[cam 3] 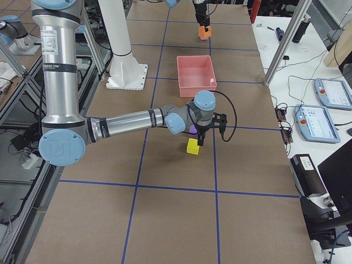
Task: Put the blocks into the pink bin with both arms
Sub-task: 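Drop the orange cube in the bin while the right gripper nears the yellow cube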
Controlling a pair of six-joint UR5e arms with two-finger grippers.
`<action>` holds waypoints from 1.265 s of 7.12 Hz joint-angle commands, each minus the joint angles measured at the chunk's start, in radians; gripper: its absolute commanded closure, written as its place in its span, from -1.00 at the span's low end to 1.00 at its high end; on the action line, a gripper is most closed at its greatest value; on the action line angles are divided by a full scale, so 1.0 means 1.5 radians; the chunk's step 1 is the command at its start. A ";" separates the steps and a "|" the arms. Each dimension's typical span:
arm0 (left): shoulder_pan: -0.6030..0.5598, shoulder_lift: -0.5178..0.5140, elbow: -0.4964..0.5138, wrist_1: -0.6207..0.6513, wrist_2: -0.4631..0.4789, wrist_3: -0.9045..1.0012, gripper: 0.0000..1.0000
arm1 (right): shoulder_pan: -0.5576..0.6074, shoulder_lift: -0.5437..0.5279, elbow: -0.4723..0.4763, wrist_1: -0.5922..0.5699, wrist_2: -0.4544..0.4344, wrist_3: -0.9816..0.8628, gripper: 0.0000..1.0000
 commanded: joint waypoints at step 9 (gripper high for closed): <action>0.085 -0.196 0.178 -0.023 0.026 -0.131 1.00 | -0.111 0.011 -0.072 0.007 -0.069 0.003 -1.00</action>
